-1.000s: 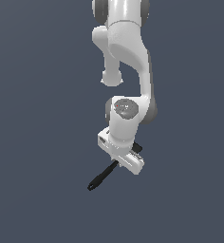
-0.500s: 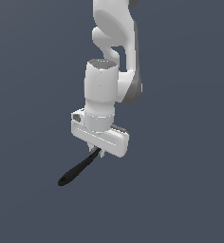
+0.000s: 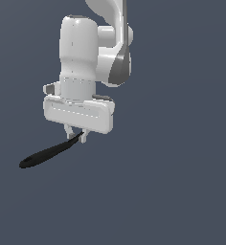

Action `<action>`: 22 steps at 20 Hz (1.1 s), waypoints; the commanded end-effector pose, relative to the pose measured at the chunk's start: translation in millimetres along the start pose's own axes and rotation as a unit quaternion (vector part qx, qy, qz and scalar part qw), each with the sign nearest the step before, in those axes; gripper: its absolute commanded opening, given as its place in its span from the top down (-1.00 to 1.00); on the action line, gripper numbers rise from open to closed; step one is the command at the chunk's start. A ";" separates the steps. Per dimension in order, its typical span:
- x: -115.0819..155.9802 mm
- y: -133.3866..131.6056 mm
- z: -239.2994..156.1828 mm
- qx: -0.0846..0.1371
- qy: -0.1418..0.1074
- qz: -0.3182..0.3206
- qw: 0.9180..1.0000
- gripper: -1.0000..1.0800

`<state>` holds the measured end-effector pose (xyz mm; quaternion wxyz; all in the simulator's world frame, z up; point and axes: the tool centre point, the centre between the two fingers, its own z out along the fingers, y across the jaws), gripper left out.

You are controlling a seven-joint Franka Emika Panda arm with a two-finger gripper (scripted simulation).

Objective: Pick up the object and move it to a goal position.

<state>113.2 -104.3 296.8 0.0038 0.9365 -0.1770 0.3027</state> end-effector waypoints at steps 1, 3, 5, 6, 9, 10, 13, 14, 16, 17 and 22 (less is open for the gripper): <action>13.5 7.1 -17.0 0.008 0.020 -0.015 1.000 1.00; 22.2 12.2 -28.3 0.013 0.033 -0.025 0.999 1.00; 30.0 16.7 -38.9 0.018 0.044 -0.034 0.998 1.00; 33.6 18.9 -44.0 0.021 0.050 -0.038 0.998 1.00; 43.5 24.8 -58.1 0.028 0.065 -0.050 0.996 1.00; 46.5 26.6 -62.5 0.030 0.070 -0.054 0.996 1.00; 54.8 31.7 -75.0 0.036 0.083 -0.064 0.994 1.00; 57.3 33.3 -79.0 0.038 0.087 -0.068 0.993 1.00; 62.1 36.3 -86.6 0.042 0.095 -0.074 0.992 1.00; 64.4 37.7 -90.3 0.044 0.099 -0.077 0.991 1.00; 74.9 44.5 -107.7 0.052 0.117 -0.091 0.988 1.00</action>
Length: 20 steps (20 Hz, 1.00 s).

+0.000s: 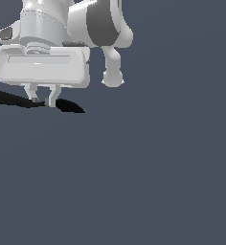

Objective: Pick up the object and move it to a goal position.

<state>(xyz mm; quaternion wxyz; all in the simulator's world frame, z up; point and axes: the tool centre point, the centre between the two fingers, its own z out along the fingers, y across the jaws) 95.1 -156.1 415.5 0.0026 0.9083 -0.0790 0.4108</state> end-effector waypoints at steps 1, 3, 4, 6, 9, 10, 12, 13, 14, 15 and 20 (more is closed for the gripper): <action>7.4 3.3 -8.6 0.004 0.010 -0.007 1.000 1.00; 12.1 5.9 -14.4 0.008 0.017 -0.012 1.000 1.00; 14.4 7.2 -17.3 0.009 0.020 -0.015 1.000 1.00; 18.9 9.7 -23.1 0.013 0.027 -0.020 0.999 1.00; 25.4 13.3 -31.6 0.018 0.036 -0.027 0.999 1.00; 27.6 14.6 -34.5 0.020 0.039 -0.030 0.999 1.00; 31.9 17.0 -40.2 0.023 0.046 -0.034 0.998 1.00; 34.1 18.2 -43.2 0.025 0.049 -0.037 0.998 1.00; 36.1 19.4 -46.0 0.027 0.052 -0.039 0.998 1.00; 38.1 20.6 -48.7 0.028 0.055 -0.041 0.997 1.00; 46.7 25.7 -60.7 0.035 0.068 -0.051 0.996 1.00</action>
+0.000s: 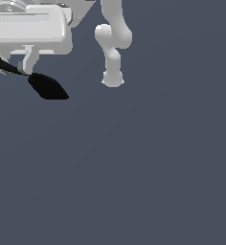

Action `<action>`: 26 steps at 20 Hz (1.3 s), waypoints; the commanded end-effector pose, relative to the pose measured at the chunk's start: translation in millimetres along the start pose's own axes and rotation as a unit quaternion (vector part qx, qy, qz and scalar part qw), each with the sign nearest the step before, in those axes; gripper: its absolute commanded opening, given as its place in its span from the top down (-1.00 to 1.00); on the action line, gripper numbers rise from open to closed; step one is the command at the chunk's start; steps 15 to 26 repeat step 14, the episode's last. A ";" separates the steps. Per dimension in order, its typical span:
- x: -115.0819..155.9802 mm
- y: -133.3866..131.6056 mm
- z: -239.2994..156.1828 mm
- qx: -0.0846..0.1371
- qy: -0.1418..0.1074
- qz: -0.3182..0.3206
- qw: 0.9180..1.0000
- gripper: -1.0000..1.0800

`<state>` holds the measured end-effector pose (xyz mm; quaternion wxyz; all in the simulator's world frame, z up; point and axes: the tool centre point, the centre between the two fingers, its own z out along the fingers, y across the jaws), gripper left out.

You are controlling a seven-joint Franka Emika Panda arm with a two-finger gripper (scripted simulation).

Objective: Pick up the object and move it to a goal position.

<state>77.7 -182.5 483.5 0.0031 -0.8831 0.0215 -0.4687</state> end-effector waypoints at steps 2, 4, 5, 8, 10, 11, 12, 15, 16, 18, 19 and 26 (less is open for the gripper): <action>7.1 3.0 -7.8 0.004 0.009 -0.007 1.000 1.00; 9.7 4.6 -11.0 0.006 0.013 -0.009 1.000 1.00; 10.9 5.2 -12.4 0.007 0.014 -0.010 1.000 1.00; 13.6 6.9 -15.8 0.009 0.018 -0.013 1.000 1.00; 14.8 7.7 -17.2 0.010 0.019 -0.014 1.000 1.00; 15.2 8.0 -17.8 0.011 0.020 -0.015 1.000 1.00; 15.5 8.1 -18.2 0.011 0.020 -0.015 1.000 1.00; 15.6 8.5 -18.5 0.011 0.020 -0.015 1.000 1.00; 15.6 8.5 -18.5 0.011 0.020 -0.015 1.000 1.00; 15.6 8.5 -18.5 0.011 0.020 -0.015 1.000 1.00; 15.6 8.5 -18.5 0.011 0.020 -0.015 1.000 1.00; 15.6 8.5 -18.5 0.011 0.020 -0.015 1.000 1.00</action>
